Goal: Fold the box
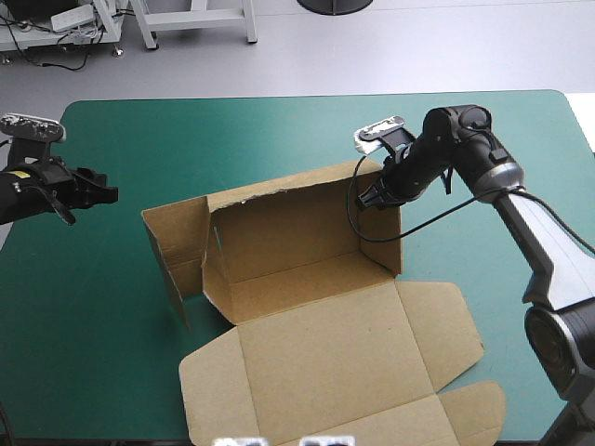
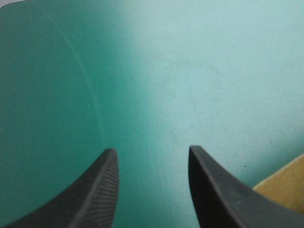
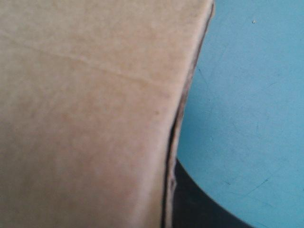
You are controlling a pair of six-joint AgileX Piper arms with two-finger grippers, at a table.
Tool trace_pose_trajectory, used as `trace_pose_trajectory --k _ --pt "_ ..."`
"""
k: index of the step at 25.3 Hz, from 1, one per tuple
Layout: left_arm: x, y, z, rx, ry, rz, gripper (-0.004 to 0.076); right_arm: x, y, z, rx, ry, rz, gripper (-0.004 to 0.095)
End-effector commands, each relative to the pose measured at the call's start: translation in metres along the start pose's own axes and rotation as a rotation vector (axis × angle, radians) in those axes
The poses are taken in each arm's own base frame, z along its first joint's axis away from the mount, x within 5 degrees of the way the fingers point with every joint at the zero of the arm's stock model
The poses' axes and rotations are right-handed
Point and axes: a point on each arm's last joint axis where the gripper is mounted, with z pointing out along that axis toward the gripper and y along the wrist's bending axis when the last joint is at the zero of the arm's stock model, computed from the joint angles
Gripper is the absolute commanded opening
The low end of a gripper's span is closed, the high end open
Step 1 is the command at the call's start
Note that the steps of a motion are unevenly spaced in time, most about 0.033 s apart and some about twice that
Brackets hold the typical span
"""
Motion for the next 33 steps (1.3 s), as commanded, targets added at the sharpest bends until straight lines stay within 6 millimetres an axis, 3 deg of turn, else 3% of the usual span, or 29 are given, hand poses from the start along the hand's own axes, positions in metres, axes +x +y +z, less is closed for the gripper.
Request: trace_pose_trajectory --k 1,6,13,18,24,26,28,29,31,33 --pt "-0.013 -0.003 -0.013 0.003 -0.107 -0.003 0.0332 0.001 -0.008 -0.002 0.003 0.021 -0.035 -0.0025" --pt "-0.012 -0.002 -0.011 -0.005 -0.098 0.004 0.0332 -0.008 -0.014 0.018 -0.013 0.043 -0.043 -0.0025" --pt "-0.011 0.000 -0.011 -0.026 -0.085 0.005 0.0332 -0.029 -0.019 0.025 -0.023 0.000 -0.053 -0.0025" --pt "-0.012 -0.001 -0.012 -0.015 -0.091 0.002 0.0332 -0.033 -0.021 0.030 -0.024 -0.004 -0.059 -0.0025" --pt "-0.012 -0.003 -0.012 0.002 -0.098 0.005 0.0332 -0.035 -0.025 0.053 -0.050 0.034 -0.056 -0.0018" --pt "-0.012 -0.003 -0.012 0.002 -0.098 0.007 0.0332 -0.038 -0.023 0.053 -0.071 0.014 -0.048 0.0052" --pt "-0.012 -0.003 -0.011 0.002 -0.098 0.006 0.0332 -0.046 -0.023 0.041 -0.061 -0.030 -0.059 0.0231" --pt "-0.012 -0.003 -0.011 0.002 -0.098 0.006 0.0332 -0.052 -0.022 0.030 -0.047 -0.070 -0.063 0.0398" --pt "-0.012 -0.003 -0.011 0.004 -0.095 0.006 0.0332 -0.062 -0.021 0.011 -0.025 -0.139 -0.038 0.0570" --pt "-0.012 -0.003 -0.011 0.004 -0.095 0.006 0.0332 -0.066 -0.018 -0.006 -0.016 -0.185 -0.024 0.0587"
